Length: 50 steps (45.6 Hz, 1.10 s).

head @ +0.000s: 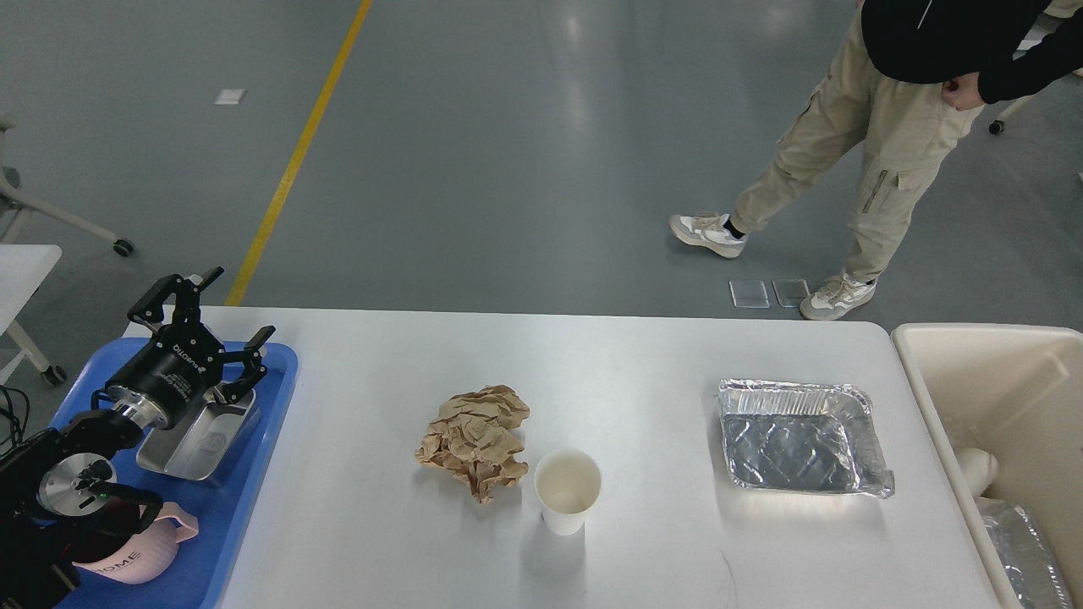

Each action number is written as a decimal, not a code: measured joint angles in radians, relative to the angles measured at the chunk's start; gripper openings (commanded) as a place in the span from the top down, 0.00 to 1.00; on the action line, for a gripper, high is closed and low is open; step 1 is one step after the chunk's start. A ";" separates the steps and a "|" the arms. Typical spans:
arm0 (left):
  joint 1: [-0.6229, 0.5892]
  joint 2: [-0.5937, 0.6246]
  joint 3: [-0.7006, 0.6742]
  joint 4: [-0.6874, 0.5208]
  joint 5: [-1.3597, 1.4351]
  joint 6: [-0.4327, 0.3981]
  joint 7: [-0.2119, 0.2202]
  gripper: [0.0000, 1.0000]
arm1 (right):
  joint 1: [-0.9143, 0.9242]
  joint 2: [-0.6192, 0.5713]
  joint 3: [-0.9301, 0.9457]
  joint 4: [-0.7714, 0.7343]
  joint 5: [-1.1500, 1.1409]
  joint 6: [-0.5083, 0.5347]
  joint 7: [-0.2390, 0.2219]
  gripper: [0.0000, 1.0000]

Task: Tidy desktop

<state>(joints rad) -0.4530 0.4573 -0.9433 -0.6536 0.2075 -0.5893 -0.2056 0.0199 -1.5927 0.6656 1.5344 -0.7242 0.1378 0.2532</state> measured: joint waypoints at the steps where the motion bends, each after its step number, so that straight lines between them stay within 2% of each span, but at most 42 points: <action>1: -0.001 -0.001 0.002 0.000 0.000 -0.001 0.000 0.03 | 0.000 -0.005 -0.001 0.011 0.005 -0.008 -0.001 0.00; 10: -0.003 -0.003 0.004 0.002 0.000 -0.001 -0.001 0.03 | 0.012 -0.010 0.018 0.060 0.015 -0.036 0.005 0.00; 22: -0.003 -0.002 0.004 0.003 0.000 -0.005 -0.003 0.03 | 0.093 0.074 0.010 0.047 0.010 0.009 0.027 0.00; 29: 0.003 0.000 0.003 0.003 0.000 -0.046 -0.004 0.03 | 0.111 0.199 0.005 -0.054 -0.021 0.033 0.027 0.00; 37: 0.012 0.005 -0.004 0.003 0.000 -0.082 -0.007 0.03 | 0.162 0.338 0.000 -0.209 -0.157 0.124 0.031 0.00; 50: 0.045 0.020 -0.020 0.003 -0.001 -0.095 -0.013 0.03 | 0.229 0.499 -0.003 -0.368 -0.459 0.179 0.160 0.00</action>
<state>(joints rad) -0.4080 0.4776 -0.9635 -0.6510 0.2067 -0.6840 -0.2187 0.2491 -1.0934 0.6622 1.1667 -1.1836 0.3171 0.4131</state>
